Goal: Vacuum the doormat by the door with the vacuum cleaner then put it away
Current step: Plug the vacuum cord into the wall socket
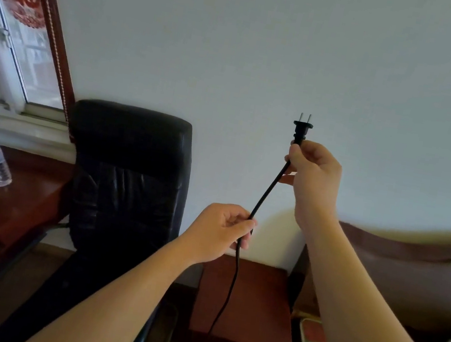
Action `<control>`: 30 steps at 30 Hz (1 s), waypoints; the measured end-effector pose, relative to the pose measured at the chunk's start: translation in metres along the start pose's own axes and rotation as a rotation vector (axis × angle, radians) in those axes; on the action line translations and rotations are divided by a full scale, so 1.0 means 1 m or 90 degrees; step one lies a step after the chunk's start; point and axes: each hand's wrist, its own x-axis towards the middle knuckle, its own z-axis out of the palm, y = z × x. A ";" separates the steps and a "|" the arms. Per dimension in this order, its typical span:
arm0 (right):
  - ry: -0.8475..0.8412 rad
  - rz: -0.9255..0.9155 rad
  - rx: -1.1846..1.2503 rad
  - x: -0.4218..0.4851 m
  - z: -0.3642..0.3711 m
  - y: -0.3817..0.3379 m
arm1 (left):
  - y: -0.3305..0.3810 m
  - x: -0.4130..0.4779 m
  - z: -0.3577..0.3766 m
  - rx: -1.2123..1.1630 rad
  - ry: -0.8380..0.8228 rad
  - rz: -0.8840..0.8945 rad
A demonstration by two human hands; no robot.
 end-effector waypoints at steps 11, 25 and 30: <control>-0.106 0.047 0.018 0.159 -0.001 0.062 | -0.033 0.146 0.025 -0.027 0.069 -0.114; -0.118 0.177 -0.016 0.238 -0.020 0.184 | -0.114 0.216 0.052 0.054 0.075 -0.232; -0.113 0.241 -0.038 0.251 -0.025 0.243 | -0.157 0.230 0.061 0.047 0.061 -0.299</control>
